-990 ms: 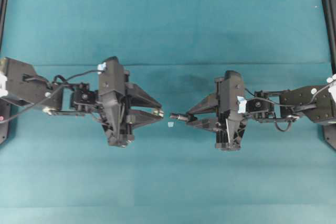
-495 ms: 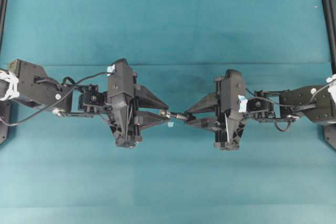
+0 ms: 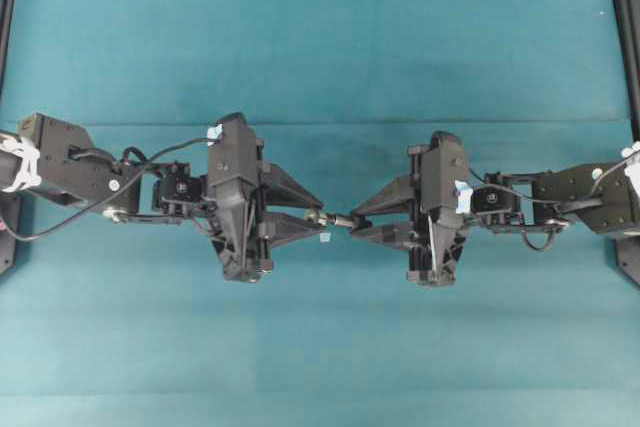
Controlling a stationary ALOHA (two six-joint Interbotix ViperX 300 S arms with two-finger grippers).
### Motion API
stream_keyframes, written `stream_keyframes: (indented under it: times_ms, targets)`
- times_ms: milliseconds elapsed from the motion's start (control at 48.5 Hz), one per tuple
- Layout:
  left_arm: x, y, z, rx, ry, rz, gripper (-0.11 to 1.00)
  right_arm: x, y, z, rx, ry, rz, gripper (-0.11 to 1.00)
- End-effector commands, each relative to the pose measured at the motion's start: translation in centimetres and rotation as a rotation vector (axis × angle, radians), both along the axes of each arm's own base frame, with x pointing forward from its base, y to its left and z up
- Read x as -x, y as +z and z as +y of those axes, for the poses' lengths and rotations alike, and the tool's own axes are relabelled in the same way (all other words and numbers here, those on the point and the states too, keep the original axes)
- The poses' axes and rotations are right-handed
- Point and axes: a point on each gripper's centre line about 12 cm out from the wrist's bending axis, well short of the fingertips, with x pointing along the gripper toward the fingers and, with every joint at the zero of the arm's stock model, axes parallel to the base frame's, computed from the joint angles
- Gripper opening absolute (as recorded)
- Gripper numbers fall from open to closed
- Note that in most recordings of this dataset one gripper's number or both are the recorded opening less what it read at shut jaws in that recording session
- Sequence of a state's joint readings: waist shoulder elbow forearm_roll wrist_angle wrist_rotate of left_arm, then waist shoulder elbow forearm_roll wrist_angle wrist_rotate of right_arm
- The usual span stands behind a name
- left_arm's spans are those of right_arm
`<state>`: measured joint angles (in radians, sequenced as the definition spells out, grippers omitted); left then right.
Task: Insert the washer onto the shaft with both hands.
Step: 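Push the washer with the left gripper onto the shaft down to its shoulder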
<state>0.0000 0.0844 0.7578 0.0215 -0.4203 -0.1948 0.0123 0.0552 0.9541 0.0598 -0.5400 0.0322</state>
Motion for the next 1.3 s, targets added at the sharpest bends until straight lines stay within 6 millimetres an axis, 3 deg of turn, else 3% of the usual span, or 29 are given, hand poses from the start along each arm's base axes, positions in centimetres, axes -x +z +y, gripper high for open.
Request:
stream_keyframes:
  times_ms: [0,1279]
  targets:
    - [-0.6,0.8,-0.1,0.001,-0.004,-0.032,0.37,-0.6,0.8,0.1,-0.009,-0.003,-0.035,0.00]
    - [-2.7,-0.1,-0.7,0.002,-0.016,-0.028,0.37,-1.4,1.3,-0.2,-0.007,-0.010,-0.069,0.00]
